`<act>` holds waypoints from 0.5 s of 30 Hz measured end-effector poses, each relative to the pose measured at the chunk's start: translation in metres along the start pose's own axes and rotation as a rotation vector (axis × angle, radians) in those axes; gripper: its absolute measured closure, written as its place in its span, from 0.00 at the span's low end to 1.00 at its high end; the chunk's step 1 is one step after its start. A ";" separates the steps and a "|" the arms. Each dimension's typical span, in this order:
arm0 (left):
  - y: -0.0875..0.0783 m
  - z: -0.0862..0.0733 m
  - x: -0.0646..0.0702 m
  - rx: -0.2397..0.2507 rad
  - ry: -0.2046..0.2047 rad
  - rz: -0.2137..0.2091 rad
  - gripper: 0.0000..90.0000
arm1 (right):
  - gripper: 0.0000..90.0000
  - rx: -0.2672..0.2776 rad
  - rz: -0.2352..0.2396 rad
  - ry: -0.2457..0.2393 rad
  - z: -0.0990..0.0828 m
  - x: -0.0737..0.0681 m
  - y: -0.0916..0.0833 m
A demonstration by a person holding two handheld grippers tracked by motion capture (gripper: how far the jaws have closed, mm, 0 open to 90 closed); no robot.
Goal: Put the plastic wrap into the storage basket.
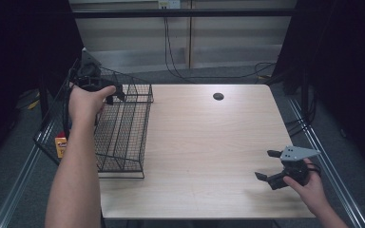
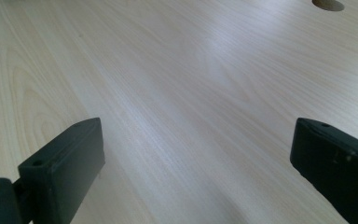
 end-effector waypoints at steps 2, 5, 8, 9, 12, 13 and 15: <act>0.004 0.001 0.006 0.005 0.006 -0.016 0.25 | 0.03 0.006 -0.006 0.006 0.000 0.001 0.000; 0.009 0.002 0.012 0.006 0.019 -0.024 0.25 | 0.03 0.004 0.001 0.007 0.000 0.001 -0.001; 0.014 0.003 0.019 0.004 0.038 -0.040 0.24 | 0.03 0.004 0.001 0.007 0.000 0.000 -0.001; 0.016 0.003 0.022 0.003 0.046 -0.043 0.24 | 0.03 0.004 -0.001 0.005 0.000 0.001 -0.001; 0.022 0.003 0.030 0.007 0.065 -0.054 0.23 | 0.03 0.004 0.001 0.006 0.000 0.000 -0.001; 0.024 0.003 0.032 0.006 0.075 -0.060 0.23 | 0.03 0.003 0.003 0.007 0.000 0.000 -0.001; 0.027 0.002 0.036 0.003 0.085 -0.063 0.23 | 0.03 0.001 0.003 0.008 0.000 0.000 -0.001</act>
Point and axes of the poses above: each handheld gripper's, and its own axes: y roughly forward along the jaws, z roughly out of its top, x roughly to its right, the point moved 4 cm from there along y, roughly forward along the jaws, and after that the axes turned 14 degrees about y, right-handed, at the moved point
